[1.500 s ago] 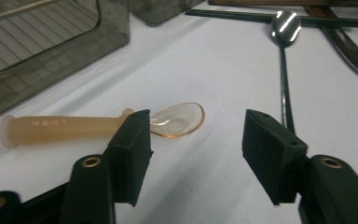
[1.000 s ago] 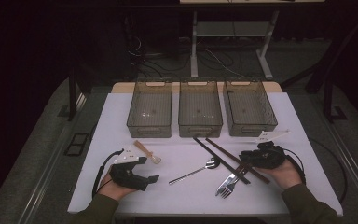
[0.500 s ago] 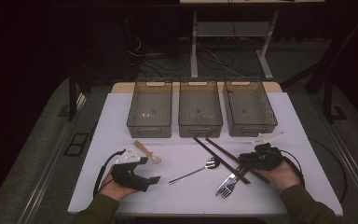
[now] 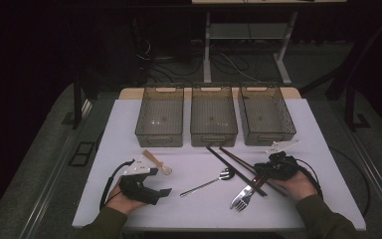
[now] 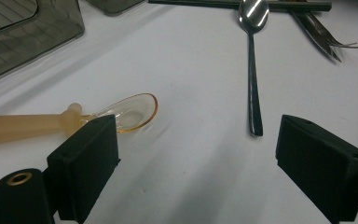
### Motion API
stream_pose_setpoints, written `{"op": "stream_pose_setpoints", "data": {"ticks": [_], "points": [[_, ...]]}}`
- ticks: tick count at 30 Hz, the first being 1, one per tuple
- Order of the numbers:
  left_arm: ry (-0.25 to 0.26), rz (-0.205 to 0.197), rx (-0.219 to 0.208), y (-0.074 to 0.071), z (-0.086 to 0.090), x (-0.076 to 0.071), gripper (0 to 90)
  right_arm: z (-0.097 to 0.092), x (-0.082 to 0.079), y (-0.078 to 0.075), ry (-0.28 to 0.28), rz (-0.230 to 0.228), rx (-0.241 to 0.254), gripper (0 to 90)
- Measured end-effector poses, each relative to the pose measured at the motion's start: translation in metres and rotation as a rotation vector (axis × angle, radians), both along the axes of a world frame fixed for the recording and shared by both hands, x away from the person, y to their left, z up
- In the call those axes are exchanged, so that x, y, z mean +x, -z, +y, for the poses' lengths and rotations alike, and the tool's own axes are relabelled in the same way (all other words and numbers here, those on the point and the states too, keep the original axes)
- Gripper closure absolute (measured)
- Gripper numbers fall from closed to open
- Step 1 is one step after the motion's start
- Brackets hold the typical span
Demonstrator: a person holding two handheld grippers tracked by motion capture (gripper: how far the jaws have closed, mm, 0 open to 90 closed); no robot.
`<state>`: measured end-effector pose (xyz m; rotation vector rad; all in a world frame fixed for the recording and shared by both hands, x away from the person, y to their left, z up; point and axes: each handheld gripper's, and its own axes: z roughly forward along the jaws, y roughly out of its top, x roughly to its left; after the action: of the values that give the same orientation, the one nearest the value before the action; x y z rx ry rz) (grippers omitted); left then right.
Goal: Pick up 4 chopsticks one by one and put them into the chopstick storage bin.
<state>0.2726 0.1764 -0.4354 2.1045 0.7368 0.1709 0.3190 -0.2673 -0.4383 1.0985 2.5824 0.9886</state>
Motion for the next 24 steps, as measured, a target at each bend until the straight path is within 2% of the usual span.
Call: {"op": "stream_pose_setpoints", "data": {"ticks": [24], "points": [[0.021, 0.001, 0.004, 0.0006, -0.0022, -0.0006, 11.8, 0.0004, -0.0007, -0.0014, -0.024, -0.009, -0.022, 84.1]]}}
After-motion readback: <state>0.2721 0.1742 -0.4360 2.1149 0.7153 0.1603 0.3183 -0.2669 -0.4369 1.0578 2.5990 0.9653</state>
